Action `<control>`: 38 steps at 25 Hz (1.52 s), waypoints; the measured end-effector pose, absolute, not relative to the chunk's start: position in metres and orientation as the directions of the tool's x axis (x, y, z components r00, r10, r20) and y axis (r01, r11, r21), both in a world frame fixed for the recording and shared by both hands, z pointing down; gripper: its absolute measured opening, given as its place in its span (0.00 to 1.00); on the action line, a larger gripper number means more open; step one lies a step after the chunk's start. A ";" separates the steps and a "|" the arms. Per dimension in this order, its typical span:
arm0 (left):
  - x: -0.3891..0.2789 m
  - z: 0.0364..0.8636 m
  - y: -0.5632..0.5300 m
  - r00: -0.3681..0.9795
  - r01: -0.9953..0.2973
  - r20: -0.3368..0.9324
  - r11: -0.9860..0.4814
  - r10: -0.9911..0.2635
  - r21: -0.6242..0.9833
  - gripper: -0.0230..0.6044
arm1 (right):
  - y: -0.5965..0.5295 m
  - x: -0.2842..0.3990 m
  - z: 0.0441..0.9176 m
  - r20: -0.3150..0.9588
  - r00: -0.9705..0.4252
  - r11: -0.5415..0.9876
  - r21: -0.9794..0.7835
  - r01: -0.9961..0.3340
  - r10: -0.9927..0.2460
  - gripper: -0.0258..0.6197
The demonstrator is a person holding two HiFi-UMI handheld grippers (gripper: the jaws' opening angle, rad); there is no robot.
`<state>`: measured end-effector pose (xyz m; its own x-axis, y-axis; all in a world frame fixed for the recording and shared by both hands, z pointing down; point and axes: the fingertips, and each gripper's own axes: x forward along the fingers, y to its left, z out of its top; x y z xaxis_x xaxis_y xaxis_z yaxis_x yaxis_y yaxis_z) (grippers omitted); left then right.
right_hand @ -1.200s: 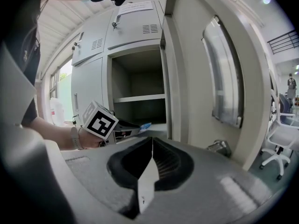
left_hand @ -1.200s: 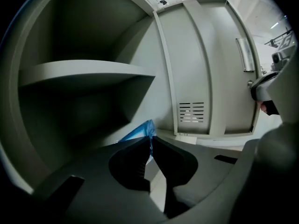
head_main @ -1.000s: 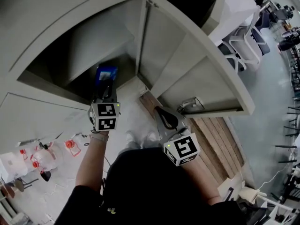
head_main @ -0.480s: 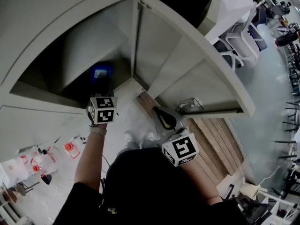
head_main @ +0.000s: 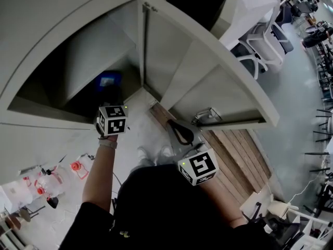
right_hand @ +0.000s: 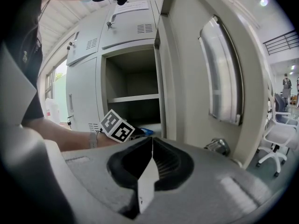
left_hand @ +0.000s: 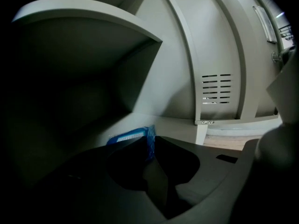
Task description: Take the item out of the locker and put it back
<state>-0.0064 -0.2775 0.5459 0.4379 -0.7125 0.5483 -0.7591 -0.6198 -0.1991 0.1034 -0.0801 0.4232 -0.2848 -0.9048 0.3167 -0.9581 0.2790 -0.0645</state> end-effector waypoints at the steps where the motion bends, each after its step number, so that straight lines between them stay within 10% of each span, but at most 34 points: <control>1: -0.006 0.546 -0.277 0.437 -0.758 0.550 -0.620 -0.712 -0.201 0.15 | -0.080 0.103 0.423 0.317 -0.285 0.279 -0.065 -0.958 -0.905 0.04; 14: 0.006 0.551 -0.269 0.469 -0.730 0.561 -0.657 -0.682 -0.189 0.37 | -0.073 0.101 0.421 0.310 -0.284 0.279 -0.061 -0.958 -0.907 0.04; 38: -0.024 0.478 -0.180 0.573 -0.716 0.462 -0.688 -0.677 -0.120 0.38 | -0.067 0.065 0.414 0.273 -0.420 0.414 -0.083 -0.906 -0.865 0.04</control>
<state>-0.0239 -0.1800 0.4779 0.5728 -0.6771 0.4620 -0.7161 -0.6876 -0.1200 0.0653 -0.0666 0.4135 -0.4204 -0.8653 0.2729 -0.9064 0.4143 -0.0829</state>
